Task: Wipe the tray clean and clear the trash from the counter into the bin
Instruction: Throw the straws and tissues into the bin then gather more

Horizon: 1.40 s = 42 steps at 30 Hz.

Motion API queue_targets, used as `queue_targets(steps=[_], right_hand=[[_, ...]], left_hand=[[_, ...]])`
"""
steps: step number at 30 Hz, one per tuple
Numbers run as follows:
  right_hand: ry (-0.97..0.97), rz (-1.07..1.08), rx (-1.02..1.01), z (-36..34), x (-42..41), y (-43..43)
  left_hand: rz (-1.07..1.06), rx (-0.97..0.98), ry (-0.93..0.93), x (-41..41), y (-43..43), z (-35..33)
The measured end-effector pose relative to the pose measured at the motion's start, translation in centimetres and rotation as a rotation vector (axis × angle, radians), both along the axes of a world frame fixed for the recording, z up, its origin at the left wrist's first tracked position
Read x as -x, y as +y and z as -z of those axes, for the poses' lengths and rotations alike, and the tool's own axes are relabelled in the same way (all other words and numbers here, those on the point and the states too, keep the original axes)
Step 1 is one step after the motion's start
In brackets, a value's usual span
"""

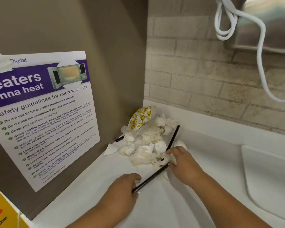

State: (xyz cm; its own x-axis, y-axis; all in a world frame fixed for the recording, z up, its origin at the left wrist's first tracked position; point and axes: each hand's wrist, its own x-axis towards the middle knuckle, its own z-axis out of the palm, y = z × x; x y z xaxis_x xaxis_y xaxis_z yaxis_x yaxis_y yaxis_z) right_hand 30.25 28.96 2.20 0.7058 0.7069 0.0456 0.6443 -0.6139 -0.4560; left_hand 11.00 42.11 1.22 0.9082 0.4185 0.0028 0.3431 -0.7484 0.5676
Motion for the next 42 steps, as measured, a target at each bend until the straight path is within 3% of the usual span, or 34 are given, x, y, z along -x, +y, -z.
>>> queue_targets(steps=[10, 13, 21, 30, 34, 42], right_hand=[[-0.059, -0.088, 0.097, 2.8, 1.9, 0.1], [-0.073, -0.154, -0.016, 2.7, 2.7, 0.4], [0.220, -0.069, -0.327, 0.2, 3.8, -1.4], [0.317, 0.087, -0.710, -2.8, 3.0, -3.5], [0.220, 0.154, -0.686, -2.9, 2.2, -3.4], [0.085, 0.163, -0.553, -1.7, 1.1, -2.4]], left_hand=[[-0.196, 0.063, -0.100, 2.6, 4.0, -0.1], [-0.215, 0.112, -0.122, 2.2, 4.0, -0.2], [-0.245, 0.175, -0.178, -2.4, 3.9, -1.9], [-0.131, 0.044, -0.105, -6.4, 3.6, -1.5], [-0.091, -0.020, 0.008, -7.4, 3.7, -1.2], [-0.189, -0.047, -0.024, -6.6, 4.0, -0.3]])
